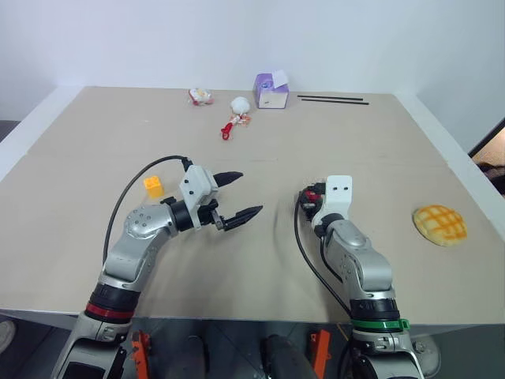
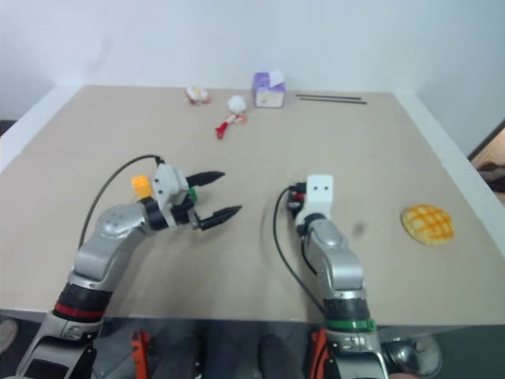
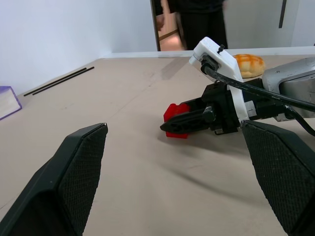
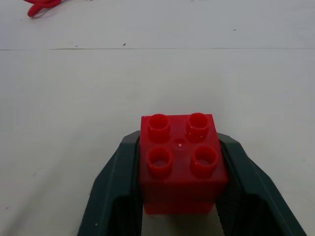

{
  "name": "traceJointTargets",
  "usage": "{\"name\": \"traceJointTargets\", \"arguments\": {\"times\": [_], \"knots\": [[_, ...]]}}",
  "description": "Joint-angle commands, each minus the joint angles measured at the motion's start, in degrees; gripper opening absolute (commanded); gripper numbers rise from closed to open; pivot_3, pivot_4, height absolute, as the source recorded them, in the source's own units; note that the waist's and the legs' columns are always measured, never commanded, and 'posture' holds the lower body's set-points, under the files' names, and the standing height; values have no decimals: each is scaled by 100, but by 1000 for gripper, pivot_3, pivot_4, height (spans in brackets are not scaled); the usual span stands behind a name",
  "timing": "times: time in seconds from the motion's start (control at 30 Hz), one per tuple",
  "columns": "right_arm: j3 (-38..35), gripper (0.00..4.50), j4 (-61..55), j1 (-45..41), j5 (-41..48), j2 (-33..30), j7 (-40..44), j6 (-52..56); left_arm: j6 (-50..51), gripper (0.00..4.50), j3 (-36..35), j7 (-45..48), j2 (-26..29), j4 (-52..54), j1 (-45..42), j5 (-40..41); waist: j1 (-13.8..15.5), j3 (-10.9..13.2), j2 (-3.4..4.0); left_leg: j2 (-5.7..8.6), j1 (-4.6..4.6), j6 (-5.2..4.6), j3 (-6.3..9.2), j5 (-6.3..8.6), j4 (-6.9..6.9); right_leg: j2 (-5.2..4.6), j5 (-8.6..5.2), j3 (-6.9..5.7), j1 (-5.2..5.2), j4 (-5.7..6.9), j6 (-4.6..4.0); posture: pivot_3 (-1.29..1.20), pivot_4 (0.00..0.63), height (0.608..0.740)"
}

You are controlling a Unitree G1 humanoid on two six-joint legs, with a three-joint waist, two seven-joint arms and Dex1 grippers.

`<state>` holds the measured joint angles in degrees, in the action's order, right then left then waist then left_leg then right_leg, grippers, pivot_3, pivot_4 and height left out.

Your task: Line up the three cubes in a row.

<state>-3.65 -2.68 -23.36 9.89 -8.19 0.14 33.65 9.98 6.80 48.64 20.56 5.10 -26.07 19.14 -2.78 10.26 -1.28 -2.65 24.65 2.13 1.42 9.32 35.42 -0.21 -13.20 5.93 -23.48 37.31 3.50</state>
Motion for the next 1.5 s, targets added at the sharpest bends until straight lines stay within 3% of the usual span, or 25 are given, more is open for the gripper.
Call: {"name": "traceJointTargets", "arguments": {"times": [0.03,0.2,0.47,0.57,0.7,1.0,1.5], "knots": [[-85,1276,-164,-132,77,-64,171,58,-109,4500,-33,2,-12,130,-50,9,0,0,0,0,0,0,0,0,0,0,0,0,0,0,0,0,150,740],[-148,1276,-427,-177,667,-627,1410,223,-132,4500,-89,260,201,152,55,54,-1,0,0,0,0,0,-2,0,0,-1,0,1,0,0,0,0,150,740],[494,1276,-440,-343,1367,-2627,5192,-479,-79,4500,-236,976,729,157,141,343,-1,5,0,-1,-2,0,-2,0,-4,0,-5,-1,0,-2,-4,0,150,740],[748,1276,-501,-256,1599,-3073,6531,-977,20,4500,-193,1395,1048,274,281,480,-1,6,-2,-2,-2,-3,-2,3,-6,0,-9,-3,-2,-3,-8,0,150,740],[1121,1276,-410,-228,1519,-3395,7535,-1357,26,4500,-177,1700,1327,369,422,533,0,10,-7,-5,-2,-10,-8,13,-7,-1,-17,-2,-6,-3,-10,0,150,740],[1641,1276,368,-382,1012,-3184,7994,-2066,301,4500,-230,1658,1463,889,720,729,2,15,-17,-4,-1,-9,-14,13,-1,-6,-16,-2,-6,-3,-7,0,150,740],[1650,1276,983,-517,663,-3030,8104,-2484,378,4500,-98,2048,1742,1142,870,764,3,15,-17,-4,-1,-8,-15,14,-2,-5,-17,-2,-7,-2,-8,0,150,740]]}}
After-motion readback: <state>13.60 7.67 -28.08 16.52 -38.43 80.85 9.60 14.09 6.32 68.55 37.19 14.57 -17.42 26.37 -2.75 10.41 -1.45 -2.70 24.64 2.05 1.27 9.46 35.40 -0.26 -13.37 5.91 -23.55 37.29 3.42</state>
